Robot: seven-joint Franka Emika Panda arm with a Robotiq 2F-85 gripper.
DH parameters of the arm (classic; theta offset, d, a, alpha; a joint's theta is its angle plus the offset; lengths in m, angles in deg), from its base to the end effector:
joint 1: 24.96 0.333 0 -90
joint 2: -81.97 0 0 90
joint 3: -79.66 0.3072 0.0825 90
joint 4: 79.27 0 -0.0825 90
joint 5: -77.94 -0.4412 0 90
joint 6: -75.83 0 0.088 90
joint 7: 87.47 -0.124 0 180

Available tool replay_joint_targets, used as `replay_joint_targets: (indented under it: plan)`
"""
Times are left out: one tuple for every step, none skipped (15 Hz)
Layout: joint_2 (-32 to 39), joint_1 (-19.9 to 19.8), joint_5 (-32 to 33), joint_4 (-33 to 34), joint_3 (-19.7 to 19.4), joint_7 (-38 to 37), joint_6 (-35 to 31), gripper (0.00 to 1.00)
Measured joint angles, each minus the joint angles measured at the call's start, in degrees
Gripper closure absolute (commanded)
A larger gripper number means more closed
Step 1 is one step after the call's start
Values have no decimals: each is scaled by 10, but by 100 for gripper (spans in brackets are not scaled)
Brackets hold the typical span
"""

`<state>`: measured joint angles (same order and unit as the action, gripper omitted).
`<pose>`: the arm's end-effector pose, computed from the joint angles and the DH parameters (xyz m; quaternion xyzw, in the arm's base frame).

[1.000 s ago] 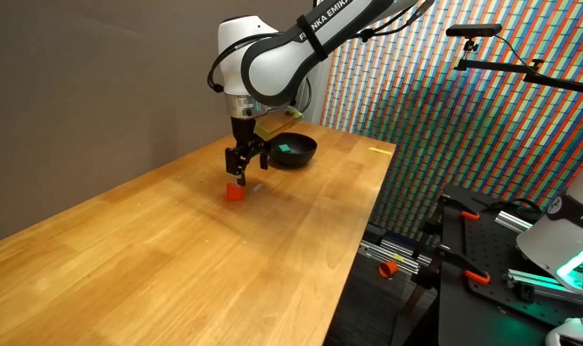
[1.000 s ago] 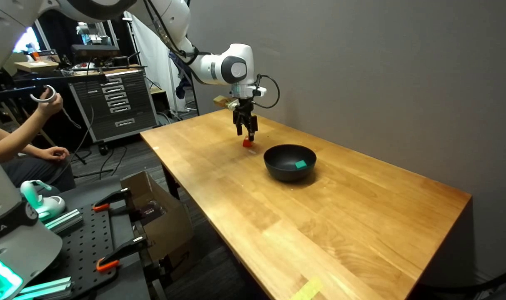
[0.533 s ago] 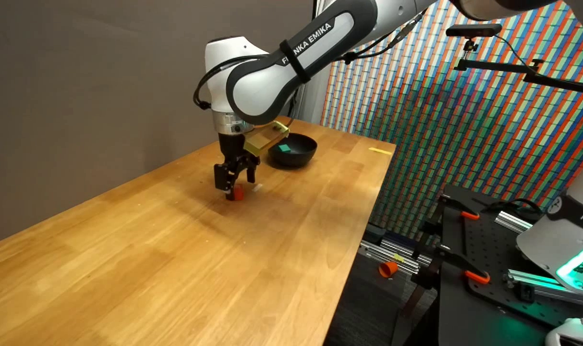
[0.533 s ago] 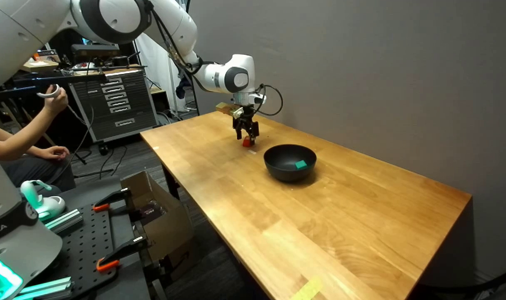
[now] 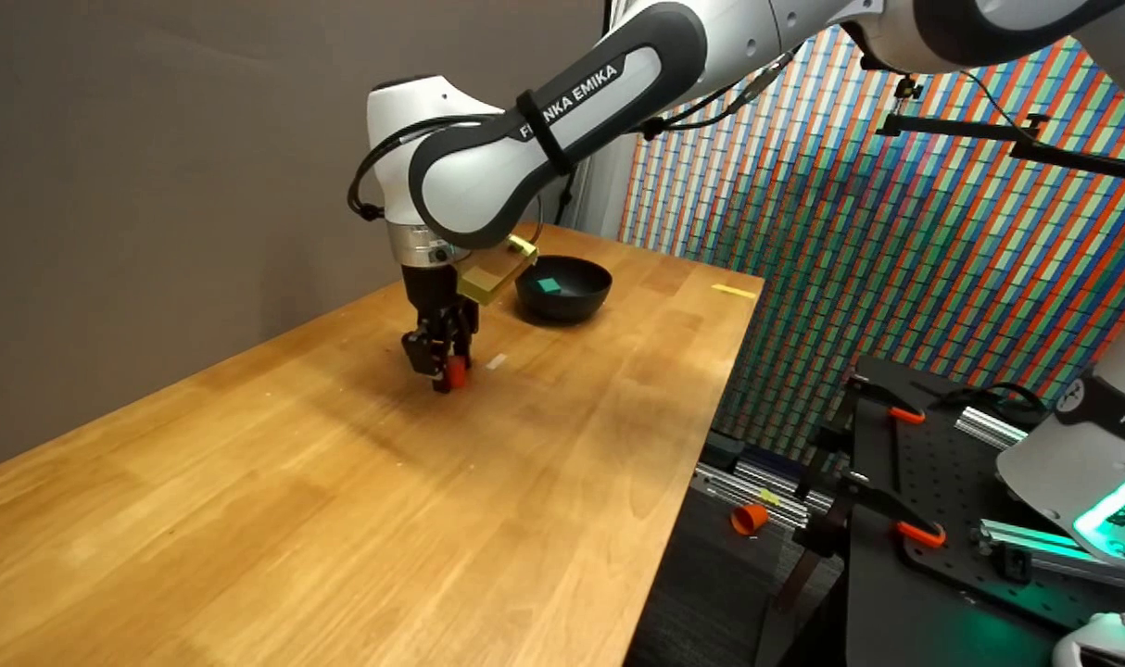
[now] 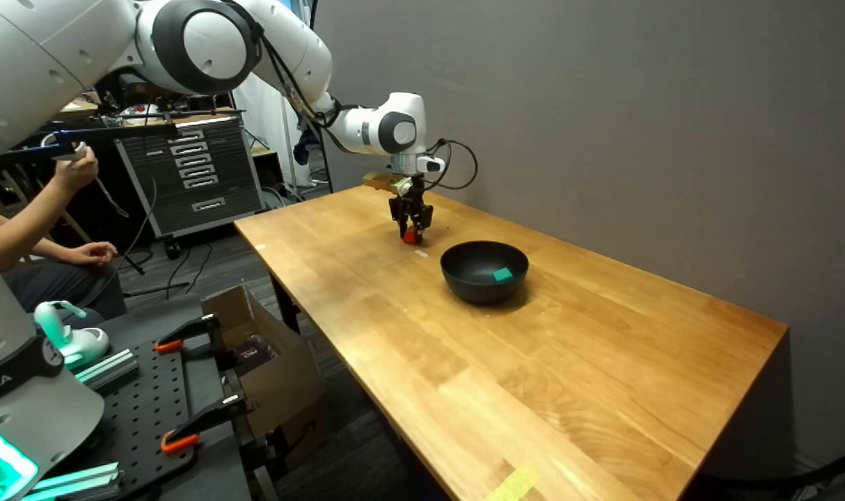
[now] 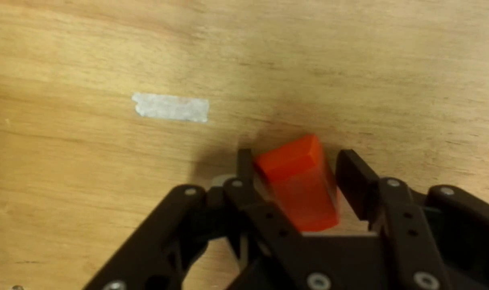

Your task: Put the two cubes in the bowl

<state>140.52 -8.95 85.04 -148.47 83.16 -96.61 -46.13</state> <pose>0.7408 0.2442 0.0867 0.9922 0.1122 -0.0419 0.0356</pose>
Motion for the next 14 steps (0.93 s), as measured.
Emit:
replay_joint_targets:
  plan:
    - [0,0,0,6,-1,0,14,81]
    - [0,1,1,11,-4,0,26,81]
    - [-1,3,7,15,-10,-3,37,81]
    - [-4,7,17,19,-22,-11,44,81]
    - [-9,11,31,22,-36,-21,48,81]
    - [-18,15,48,22,-53,-33,49,81]
    - [-27,18,65,22,-71,-45,52,81]
    - [-37,20,82,21,-87,-57,56,81]
    - [-48,20,98,19,-103,-70,60,81]
    - [-57,20,113,16,-118,-84,63,81]
    - [-66,20,127,10,-132,-101,68,81]
    - [-74,19,137,2,-145,-118,73,81]
    - [-82,18,145,-8,-155,-134,81,81]
    - [-90,17,149,-22,-164,-149,91,71]
